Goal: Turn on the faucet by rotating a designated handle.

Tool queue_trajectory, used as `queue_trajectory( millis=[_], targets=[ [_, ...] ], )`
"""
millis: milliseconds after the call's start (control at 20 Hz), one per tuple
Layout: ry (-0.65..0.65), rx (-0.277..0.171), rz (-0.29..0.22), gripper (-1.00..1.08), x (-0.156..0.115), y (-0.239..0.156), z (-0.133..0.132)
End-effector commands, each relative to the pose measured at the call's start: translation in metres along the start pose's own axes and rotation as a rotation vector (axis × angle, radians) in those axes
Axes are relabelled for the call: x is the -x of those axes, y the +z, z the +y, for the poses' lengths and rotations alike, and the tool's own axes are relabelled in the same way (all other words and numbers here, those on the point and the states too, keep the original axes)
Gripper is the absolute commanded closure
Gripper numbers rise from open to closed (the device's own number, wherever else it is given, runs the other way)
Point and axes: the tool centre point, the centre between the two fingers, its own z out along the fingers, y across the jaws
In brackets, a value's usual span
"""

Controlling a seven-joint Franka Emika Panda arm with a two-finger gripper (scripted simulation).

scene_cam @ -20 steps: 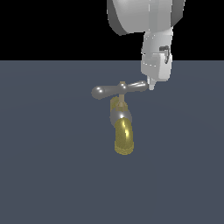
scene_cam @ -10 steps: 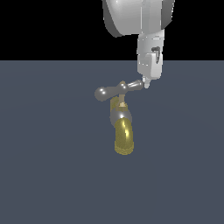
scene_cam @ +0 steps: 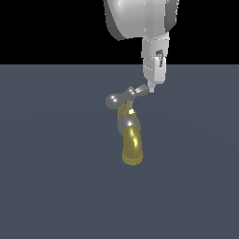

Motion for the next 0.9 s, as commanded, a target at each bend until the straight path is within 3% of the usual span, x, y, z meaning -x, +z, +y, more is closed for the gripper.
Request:
queue_trajectory(
  millis=[0,400,450,500,850],
  targets=[
    [-0.047,0.004,0.016,1.08,-0.049,-0.002,0.007],
    [-0.076,0.009,0.026,1.08,-0.12,-0.005,0.014],
    [-0.076,0.009,0.026,1.08,-0.12,-0.005,0.014],
    [0.009,0.007,-0.007,1.08,-0.051,-0.002,0.012],
    [-0.012,0.008,0.001,1.08,-0.085,-0.002,-0.001]
  ],
)
